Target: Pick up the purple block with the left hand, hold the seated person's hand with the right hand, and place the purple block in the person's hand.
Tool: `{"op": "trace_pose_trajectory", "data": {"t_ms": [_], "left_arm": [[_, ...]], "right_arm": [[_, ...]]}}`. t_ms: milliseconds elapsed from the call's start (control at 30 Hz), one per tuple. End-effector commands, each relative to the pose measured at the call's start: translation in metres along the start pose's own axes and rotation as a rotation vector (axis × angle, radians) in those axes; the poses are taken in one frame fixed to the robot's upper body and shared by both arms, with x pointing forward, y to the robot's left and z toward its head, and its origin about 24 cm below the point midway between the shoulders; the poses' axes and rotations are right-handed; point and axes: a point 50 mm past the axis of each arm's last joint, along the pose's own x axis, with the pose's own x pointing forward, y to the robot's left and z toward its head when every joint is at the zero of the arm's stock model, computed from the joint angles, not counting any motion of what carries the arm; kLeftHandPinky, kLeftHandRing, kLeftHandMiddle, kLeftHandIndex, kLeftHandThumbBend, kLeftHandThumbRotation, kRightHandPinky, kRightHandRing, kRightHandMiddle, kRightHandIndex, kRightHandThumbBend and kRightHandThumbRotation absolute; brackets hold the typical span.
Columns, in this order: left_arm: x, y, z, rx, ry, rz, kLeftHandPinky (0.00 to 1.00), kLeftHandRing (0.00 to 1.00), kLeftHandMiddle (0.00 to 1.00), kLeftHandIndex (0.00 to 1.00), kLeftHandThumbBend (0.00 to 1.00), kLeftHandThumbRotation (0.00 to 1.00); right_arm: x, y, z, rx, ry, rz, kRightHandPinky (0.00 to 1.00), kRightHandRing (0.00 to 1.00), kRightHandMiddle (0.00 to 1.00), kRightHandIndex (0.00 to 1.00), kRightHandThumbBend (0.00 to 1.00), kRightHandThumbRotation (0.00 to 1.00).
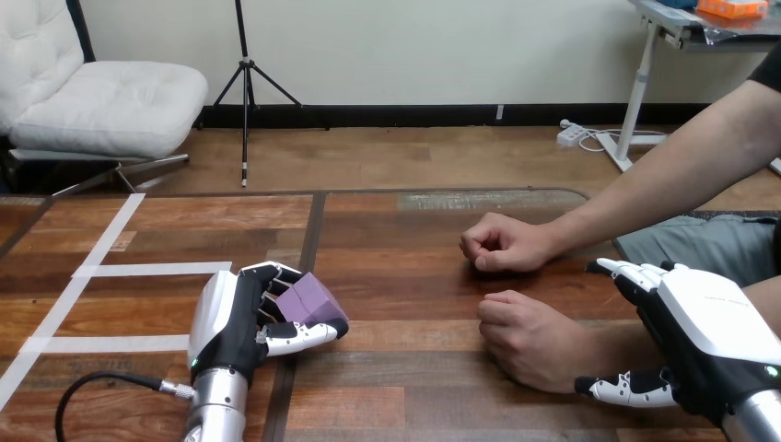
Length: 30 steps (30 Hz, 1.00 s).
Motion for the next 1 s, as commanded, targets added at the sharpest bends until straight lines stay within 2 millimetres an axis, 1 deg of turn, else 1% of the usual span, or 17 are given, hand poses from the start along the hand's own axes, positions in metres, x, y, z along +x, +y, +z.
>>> {"op": "trace_pose_trajectory", "data": {"t_ms": [0, 233, 467, 633, 967], "left_arm": [[0.013, 0.005, 0.024, -0.031, -0.113, 0.028, 0.35, 0.4, 0.48, 0.49, 0.69, 0.14], [0.013, 0.004, 0.026, -0.047, -0.133, 0.025, 0.36, 0.41, 0.49, 0.49, 0.69, 0.14], [0.012, 0.004, 0.028, -0.057, -0.151, 0.024, 0.36, 0.41, 0.49, 0.49, 0.7, 0.14], [0.012, 0.003, 0.029, -0.063, -0.163, 0.028, 0.36, 0.41, 0.49, 0.5, 0.7, 0.15], [0.011, 0.004, 0.033, -0.097, -0.194, 0.035, 0.35, 0.4, 0.48, 0.5, 0.71, 0.16]], "right_arm": [[0.012, -0.032, 0.015, -0.071, -0.08, -0.102, 0.99, 0.9, 0.88, 0.87, 0.81, 0.17], [0.012, -0.036, 0.017, -0.093, -0.07, -0.075, 0.97, 0.89, 0.87, 0.86, 0.83, 0.14], [0.014, -0.04, 0.019, -0.15, -0.068, -0.035, 0.95, 0.88, 0.87, 0.85, 0.83, 0.12], [0.015, -0.042, 0.02, -0.19, -0.065, -0.005, 0.92, 0.87, 0.86, 0.84, 0.84, 0.1], [0.019, -0.047, 0.019, -0.248, -0.034, 0.06, 0.88, 0.85, 0.85, 0.83, 0.86, 0.08]]}}
